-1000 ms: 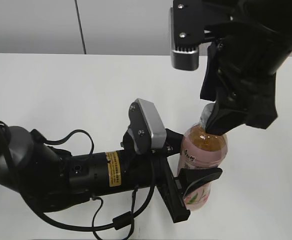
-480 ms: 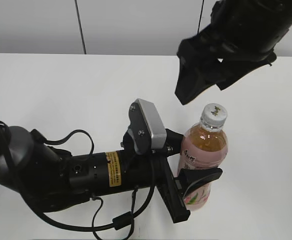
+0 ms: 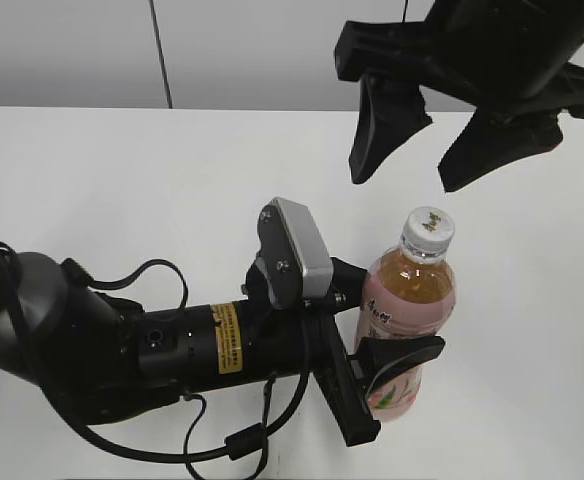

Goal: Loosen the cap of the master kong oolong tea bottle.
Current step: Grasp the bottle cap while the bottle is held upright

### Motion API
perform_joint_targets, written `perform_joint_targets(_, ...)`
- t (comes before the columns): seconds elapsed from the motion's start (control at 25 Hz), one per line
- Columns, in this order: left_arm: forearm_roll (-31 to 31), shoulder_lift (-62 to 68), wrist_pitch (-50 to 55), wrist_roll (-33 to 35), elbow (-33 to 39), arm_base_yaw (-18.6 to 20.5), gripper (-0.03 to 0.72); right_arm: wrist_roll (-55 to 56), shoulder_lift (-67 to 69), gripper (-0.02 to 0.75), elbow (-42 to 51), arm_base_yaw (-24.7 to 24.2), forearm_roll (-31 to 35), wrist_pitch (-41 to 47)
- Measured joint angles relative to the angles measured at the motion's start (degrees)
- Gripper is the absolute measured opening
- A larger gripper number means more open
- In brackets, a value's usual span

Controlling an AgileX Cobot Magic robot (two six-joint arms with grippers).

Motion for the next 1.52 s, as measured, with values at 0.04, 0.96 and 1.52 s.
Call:
perform_joint_targets(0.04,0.0,0.0,0.0,0.0,0.0,0.0,0.394,0.4,0.0,0.542,0.0,0.0,-0.3,0.0)
perform_joint_targets(0.96,0.1,0.0,0.0,0.0,0.0,0.0,0.394,2.0,-1.0,0.533,5.7,0.0,-0.9,0.0)
perform_joint_targets(1.52,0.1,0.0,0.0,0.0,0.0,0.0,0.394,1.7,-0.5,0.307,5.8,0.0,-0.9,0.0)
